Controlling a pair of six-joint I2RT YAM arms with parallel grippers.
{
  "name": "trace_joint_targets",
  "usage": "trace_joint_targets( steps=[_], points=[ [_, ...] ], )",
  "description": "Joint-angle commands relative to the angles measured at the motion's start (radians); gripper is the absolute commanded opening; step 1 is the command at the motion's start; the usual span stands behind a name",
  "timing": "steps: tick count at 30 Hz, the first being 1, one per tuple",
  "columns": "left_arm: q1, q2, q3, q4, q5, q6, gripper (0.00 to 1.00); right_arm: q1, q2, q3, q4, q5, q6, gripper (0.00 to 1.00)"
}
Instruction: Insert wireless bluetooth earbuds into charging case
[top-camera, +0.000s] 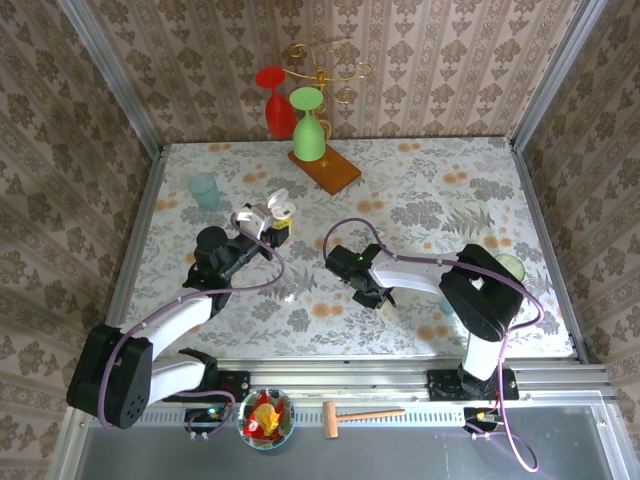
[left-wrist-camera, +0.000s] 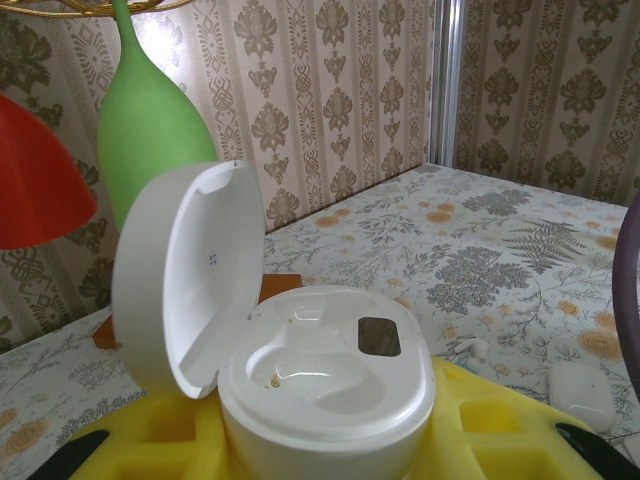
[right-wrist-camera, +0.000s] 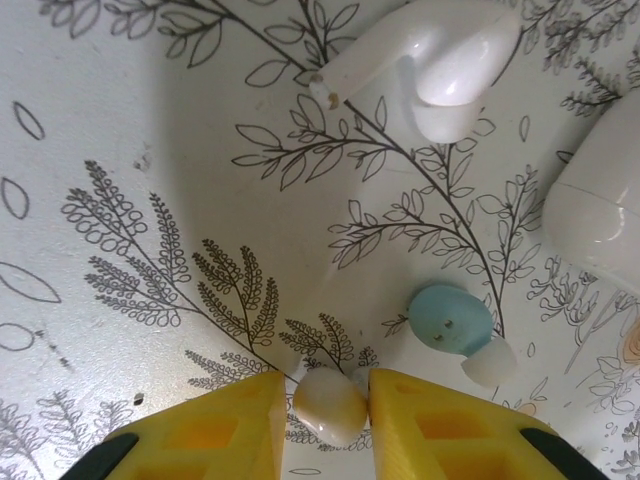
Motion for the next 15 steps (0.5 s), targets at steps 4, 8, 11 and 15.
trace_joint_targets(
  steps=[4, 8, 11, 15],
  points=[
    [0.009, -0.008, -0.005, 0.008, 0.0, 0.013, 0.04, 0.004, 0.031, 0.024, -0.051, 0.038, -0.003, 0.23],
    [0.009, -0.011, -0.006, 0.008, 0.002, 0.013, 0.04, -0.001, -0.017, 0.022, -0.041, 0.033, 0.026, 0.18],
    [0.008, -0.011, -0.006, 0.008, 0.006, 0.012, 0.04, -0.037, -0.09, 0.017, -0.028, -0.025, 0.078, 0.16],
    [0.003, -0.007, -0.004, 0.01, 0.015, 0.009, 0.04, -0.136, -0.198, 0.029, -0.032, -0.212, 0.204, 0.17]
  ],
)
